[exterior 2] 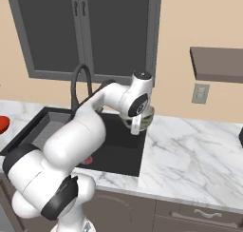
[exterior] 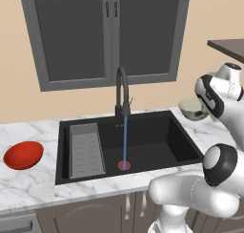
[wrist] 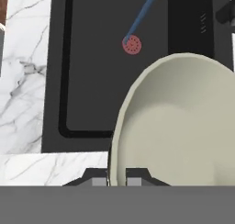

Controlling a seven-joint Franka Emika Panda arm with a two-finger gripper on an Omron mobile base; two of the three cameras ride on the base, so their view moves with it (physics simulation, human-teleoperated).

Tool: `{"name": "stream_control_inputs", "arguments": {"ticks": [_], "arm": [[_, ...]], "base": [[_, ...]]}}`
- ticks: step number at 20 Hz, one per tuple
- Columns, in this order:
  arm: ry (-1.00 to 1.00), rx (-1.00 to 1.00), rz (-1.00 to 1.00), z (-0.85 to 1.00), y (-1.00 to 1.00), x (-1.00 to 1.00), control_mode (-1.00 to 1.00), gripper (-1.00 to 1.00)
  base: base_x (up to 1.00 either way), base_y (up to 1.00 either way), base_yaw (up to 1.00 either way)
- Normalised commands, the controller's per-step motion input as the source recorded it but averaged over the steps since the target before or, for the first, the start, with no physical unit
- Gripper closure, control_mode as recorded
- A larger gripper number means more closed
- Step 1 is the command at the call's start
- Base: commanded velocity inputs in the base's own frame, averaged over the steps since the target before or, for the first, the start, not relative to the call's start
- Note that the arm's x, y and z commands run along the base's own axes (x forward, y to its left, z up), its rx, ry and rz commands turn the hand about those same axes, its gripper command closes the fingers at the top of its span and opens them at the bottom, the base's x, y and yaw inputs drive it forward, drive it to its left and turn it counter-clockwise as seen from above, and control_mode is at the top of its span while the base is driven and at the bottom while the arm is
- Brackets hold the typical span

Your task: Rinse each bowl for a few seconds and place them down in the sink or on the counter.

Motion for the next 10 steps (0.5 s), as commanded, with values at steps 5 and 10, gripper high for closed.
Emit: {"name": "stream_control_inputs", "arguments": {"ticks": [5,10], "arm": [[0.0,0.02,0.06,-0.09,0.44,-0.01,-1.0,1.0],[0.0,0.02,0.05,-0.11,0.46,0.0,-1.0,1.0]], "base": [[0.0,0.0,0.0],[0.0,0.0,0.0]]}}
